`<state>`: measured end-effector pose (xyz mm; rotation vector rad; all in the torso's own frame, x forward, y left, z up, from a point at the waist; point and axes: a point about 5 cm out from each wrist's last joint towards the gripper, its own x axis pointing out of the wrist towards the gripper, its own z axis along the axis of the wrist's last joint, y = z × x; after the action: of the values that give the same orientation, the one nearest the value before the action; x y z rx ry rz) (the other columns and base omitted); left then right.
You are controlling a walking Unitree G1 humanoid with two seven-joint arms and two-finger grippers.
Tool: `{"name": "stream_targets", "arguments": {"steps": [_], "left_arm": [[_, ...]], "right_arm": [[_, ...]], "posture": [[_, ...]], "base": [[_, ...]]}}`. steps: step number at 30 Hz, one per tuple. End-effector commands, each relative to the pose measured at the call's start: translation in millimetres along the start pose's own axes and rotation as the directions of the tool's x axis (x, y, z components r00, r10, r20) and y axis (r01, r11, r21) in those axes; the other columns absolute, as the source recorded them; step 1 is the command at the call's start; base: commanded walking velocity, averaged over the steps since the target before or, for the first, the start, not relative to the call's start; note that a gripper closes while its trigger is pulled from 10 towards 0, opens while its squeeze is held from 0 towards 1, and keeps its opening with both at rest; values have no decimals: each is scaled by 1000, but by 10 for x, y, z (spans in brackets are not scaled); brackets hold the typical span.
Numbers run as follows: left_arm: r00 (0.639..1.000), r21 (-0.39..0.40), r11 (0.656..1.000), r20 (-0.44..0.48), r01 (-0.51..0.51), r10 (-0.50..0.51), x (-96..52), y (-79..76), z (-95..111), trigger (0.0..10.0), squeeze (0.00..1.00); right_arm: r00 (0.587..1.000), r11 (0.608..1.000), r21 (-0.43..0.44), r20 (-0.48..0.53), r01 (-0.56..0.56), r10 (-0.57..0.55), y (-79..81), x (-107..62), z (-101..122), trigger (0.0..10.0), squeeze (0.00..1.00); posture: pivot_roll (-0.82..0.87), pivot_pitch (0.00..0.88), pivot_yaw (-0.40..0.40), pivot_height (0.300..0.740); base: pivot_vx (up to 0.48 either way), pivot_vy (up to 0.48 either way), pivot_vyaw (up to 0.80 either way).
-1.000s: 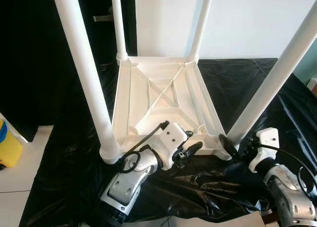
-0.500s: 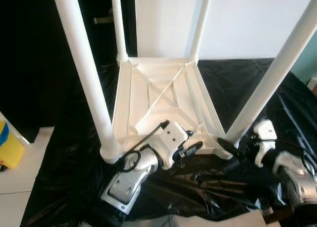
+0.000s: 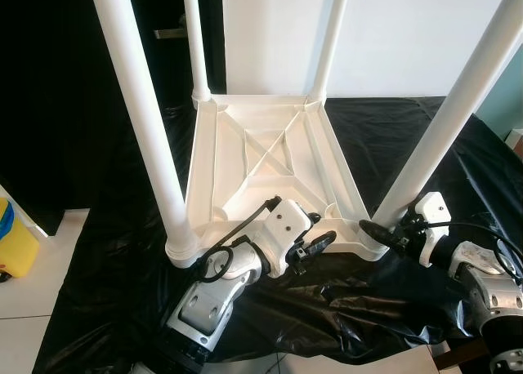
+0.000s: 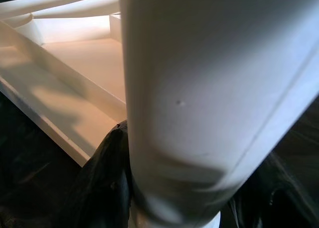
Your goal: Building children table
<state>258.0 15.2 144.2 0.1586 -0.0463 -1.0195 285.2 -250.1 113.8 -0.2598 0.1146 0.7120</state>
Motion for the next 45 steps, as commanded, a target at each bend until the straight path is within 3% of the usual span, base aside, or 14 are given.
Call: {"name": "stream_targets", "arguments": {"steps": [1,7,13,20,21,23,24,25,27,28,29,30,35,45], "left_arm": [[1000,-3,1000,-9,14,-14,11,-29,-22,10000,0],[1000,-8,1000,-8,16,-16,19,-37,-26,10000,0],[1000,-18,1000,-5,18,-18,24,-58,-30,10000,0],[1000,-21,999,-3,25,-25,31,-67,-31,10000,0],[999,-19,999,-3,32,-32,37,-69,-28,10000,0],[999,-19,999,-3,32,-32,37,-69,-28,10000,0],[999,-18,999,-2,37,-37,41,-70,-26,10000,0],[999,-18,999,-2,37,-37,41,-70,-26,10000,0],[999,-15,999,-1,44,-44,51,-65,-19,10000,0],[999,-15,999,-1,44,-44,51,-65,-19,10000,0],[999,-14,999,0,46,-46,52,-63,-16,10000,0],[999,-14,999,0,46,-46,52,-63,-16,10000,0],[999,-11,999,-3,46,-46,45,-65,-22,10000,0],[999,-13,999,-1,44,-44,46,-71,-25,10000,0]], "right_arm": [[997,999,30,-60,-41,43,103,-13,-151,10000,0],[999,996,88,-29,19,-16,155,-33,-160,10000,0],[983,974,141,33,175,-181,284,-30,-96,10000,0],[926,917,165,49,363,-375,398,-4,-63,10000,0],[878,865,192,34,463,-478,451,39,-55,10000,0],[878,865,192,34,463,-478,451,39,-55,10000,0],[841,825,209,18,525,-540,485,64,-50,10000,0],[841,825,209,18,525,-540,485,64,-50,10000,0],[726,695,245,-64,677,-685,585,158,-82,10000,0],[726,695,245,-64,677,-685,585,158,-82,10000,0],[666,625,264,-105,735,-739,631,199,-91,10000,0],[658,615,268,-109,741,-745,637,201,-87,10000,0],[665,623,279,-88,731,-741,780,338,-2,10000,0],[669,629,282,-68,725,-740,814,371,71,10000,39]], "posture": [[-20,0,-50,740],[-26,0,-54,740],[-34,1,-57,740],[-45,1,-47,740],[-52,0,-39,740],[-52,0,-39,740],[-52,0,-37,740],[-52,0,-37,740],[-49,0,-34,740],[-49,0,-34,740],[-49,0,-34,740],[-49,0,-34,740],[-38,0,-37,740],[-32,0,-50,740]], "base": [[0,0,0],[0,0,0],[0,0,0],[0,0,0],[0,0,0],[0,0,0],[0,0,0],[0,0,0],[0,0,0],[0,0,0],[0,0,0],[0,0,0],[0,0,0],[0,0,0]]}}
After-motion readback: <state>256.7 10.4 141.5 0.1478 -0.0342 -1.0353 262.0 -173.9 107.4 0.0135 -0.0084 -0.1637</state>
